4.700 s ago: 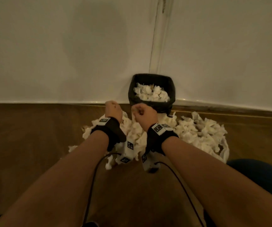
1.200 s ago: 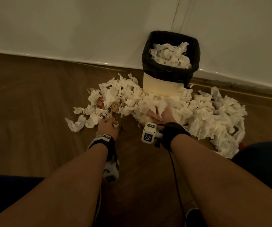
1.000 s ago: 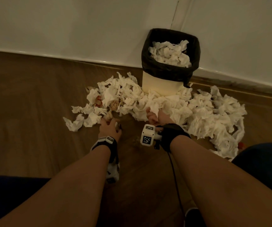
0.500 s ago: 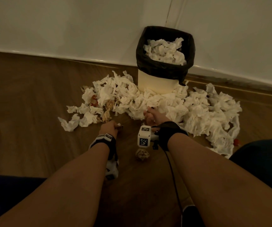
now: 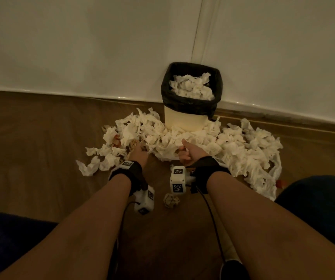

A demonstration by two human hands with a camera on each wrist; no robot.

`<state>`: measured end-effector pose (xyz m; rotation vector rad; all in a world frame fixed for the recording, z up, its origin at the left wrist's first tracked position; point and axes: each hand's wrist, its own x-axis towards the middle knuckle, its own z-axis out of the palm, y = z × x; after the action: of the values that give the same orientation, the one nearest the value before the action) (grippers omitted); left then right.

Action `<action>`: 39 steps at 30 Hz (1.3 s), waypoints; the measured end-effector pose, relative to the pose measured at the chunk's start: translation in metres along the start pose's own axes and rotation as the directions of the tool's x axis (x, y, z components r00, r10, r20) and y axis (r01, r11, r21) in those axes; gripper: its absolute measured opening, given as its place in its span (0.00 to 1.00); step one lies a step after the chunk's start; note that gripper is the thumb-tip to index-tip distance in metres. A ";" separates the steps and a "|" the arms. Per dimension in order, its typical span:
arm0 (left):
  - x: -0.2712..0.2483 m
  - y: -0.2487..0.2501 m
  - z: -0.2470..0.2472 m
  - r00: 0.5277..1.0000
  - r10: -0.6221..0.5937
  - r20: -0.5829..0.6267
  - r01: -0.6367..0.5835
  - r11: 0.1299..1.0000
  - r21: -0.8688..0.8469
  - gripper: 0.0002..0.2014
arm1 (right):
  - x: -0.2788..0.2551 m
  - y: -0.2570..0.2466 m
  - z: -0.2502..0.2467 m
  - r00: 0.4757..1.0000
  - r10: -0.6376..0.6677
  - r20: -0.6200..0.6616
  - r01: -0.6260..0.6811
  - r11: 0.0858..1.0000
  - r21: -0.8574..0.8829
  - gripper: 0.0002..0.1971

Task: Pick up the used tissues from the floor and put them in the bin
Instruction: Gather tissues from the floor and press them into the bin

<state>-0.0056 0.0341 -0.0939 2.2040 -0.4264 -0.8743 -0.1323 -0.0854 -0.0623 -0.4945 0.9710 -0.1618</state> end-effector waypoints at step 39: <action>-0.094 0.264 -0.032 0.804 0.564 -0.186 -0.572 0.820 0.013 0.30 | -0.183 -0.154 0.030 0.797 -0.604 0.010 0.475 0.617 -0.627 0.15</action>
<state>-0.0613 -0.0821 0.1570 1.9186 -0.9105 -0.3430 -0.1969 -0.1467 0.1612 -1.4072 1.0408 -0.4693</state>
